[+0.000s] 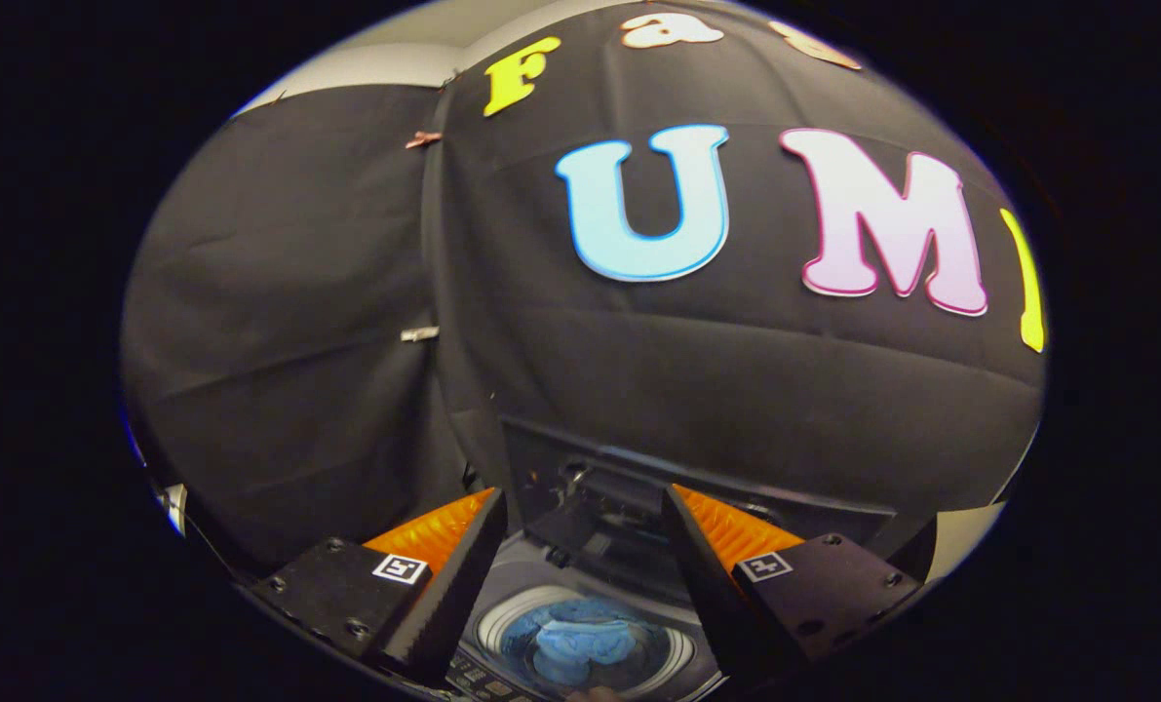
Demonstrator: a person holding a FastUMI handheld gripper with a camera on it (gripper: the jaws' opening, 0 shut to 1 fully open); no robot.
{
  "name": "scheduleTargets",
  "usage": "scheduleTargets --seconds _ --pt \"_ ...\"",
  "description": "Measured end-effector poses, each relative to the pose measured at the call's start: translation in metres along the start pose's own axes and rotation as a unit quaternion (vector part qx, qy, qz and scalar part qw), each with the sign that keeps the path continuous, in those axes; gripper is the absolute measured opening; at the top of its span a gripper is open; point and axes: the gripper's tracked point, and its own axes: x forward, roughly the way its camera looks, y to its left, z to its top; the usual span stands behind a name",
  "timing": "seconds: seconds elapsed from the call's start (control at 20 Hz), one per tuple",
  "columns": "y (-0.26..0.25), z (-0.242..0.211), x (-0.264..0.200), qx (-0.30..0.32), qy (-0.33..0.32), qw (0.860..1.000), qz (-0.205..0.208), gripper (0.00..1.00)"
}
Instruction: Put the clothes into the washing machine and then close the washing machine lid.
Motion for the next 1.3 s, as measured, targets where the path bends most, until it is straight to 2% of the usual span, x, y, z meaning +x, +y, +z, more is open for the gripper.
scheduleTargets --seconds 0.25,0.6,0.9,1.3 --pt "-0.042 0.019 0.023 0.015 -0.046 0.996 -0.072 0.99" --pt "-0.101 0.002 0.053 0.076 -0.021 0.986 -0.146 0.99" --pt "-0.125 -0.023 0.071 0.096 0.036 0.979 -0.174 0.99" --pt "-0.121 -0.028 0.061 0.079 0.056 0.977 -0.191 0.99"
